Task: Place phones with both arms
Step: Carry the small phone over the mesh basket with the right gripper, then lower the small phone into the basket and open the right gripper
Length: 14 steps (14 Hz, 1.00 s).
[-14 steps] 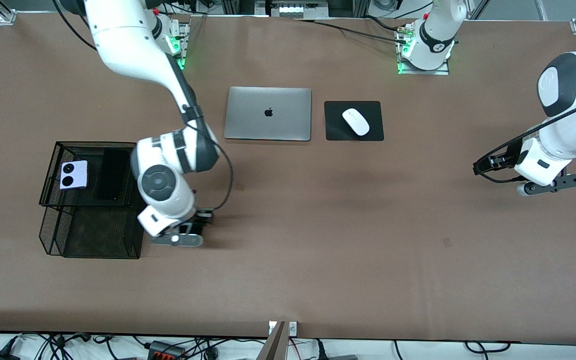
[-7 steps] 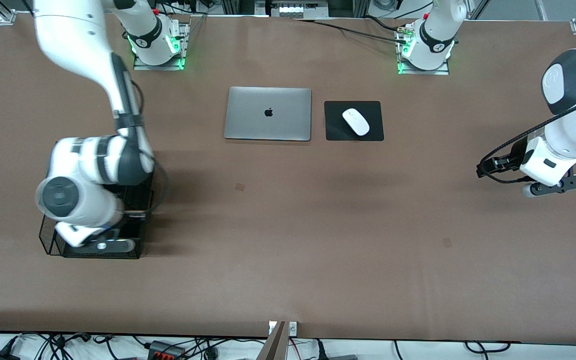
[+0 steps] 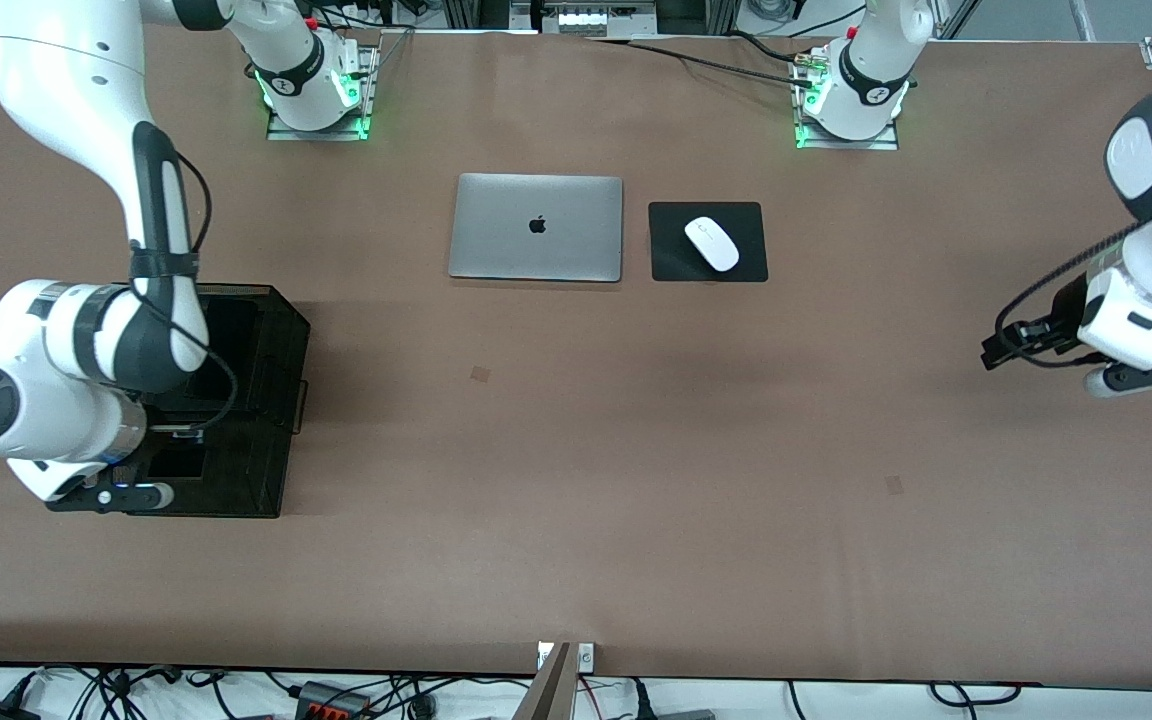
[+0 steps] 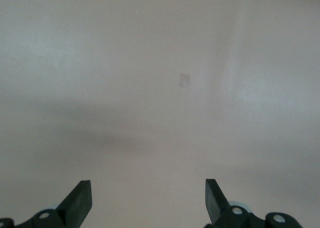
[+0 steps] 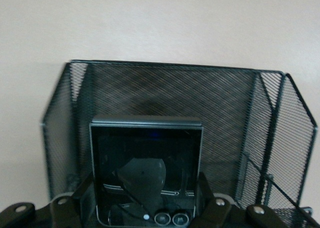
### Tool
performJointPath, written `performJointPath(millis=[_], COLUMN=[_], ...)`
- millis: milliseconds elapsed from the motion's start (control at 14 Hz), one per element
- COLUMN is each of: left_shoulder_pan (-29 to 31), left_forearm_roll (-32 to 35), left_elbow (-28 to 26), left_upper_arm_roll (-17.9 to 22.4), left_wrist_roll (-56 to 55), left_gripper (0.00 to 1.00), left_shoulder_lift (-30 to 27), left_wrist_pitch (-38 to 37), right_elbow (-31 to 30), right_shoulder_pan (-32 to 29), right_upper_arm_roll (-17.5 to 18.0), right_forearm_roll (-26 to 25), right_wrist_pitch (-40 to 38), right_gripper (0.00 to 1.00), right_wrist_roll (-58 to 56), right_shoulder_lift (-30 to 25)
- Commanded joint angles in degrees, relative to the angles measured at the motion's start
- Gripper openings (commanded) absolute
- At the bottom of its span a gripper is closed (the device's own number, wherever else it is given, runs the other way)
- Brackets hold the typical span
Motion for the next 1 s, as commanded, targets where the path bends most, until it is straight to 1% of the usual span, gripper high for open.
performJointPath(millis=[0, 215, 429, 501, 644, 716, 787, 930], left_shoulder_pan=[-1.57, -2.28, -2.28, -2.19, -1.32, -0.88, -0.79, -0.87], left_forearm_roll=[1.74, 2.18, 2.00, 2.18, 1.31, 1.13, -0.18, -0.90], left_elbow=[1.53, 5.48, 7.15, 7.60, 7.87, 7.61, 7.52, 7.43], left_upper_arm_roll=[1.26, 1.26, 1.17, 0.82, 0.65, 0.56, 0.47, 0.30], left_wrist_roll=[1.00, 1.00, 1.09, 1.09, 1.36, 1.53, 1.62, 1.62], left_gripper=[1.00, 1.00, 1.00, 1.00, 1.00, 1.00, 1.00, 1.00], left_shoulder_lift=[-2.28, -1.21, -1.39, -1.30, -1.21, -1.21, -1.21, -1.04], left_wrist_pitch=[-5.55, -15.89, -18.90, -19.18, -18.74, -18.57, -18.65, -18.65], right_elbow=[-0.61, -0.70, -2.01, -2.54, -3.59, -4.12, -4.12, -3.86], right_shoulder_pan=[-2.27, -2.54, -2.45, -2.45, -2.54, -2.45, -2.45, -2.28], right_upper_arm_roll=[0.79, 0.88, 0.97, 0.97, 0.97, 0.97, 0.97, 0.88], right_forearm_roll=[1.16, 2.47, 5.11, 5.20, 5.20, 5.29, 5.38, 5.29], right_wrist_pitch=[-0.18, 2.98, 3.34, 3.95, 5.18, 6.14, 6.67, 5.98], right_gripper=[0.36, 0.36, 0.37, 0.38, 0.43, 0.64, 0.99, 1.00], right_wrist_roll=[-1.25, -1.51, -1.60, -1.60, -1.60, -1.60, -1.08, -0.72], right_shoulder_lift=[-0.16, 1.69, 2.93, 2.93, 3.10, 3.28, 3.37, 3.02])
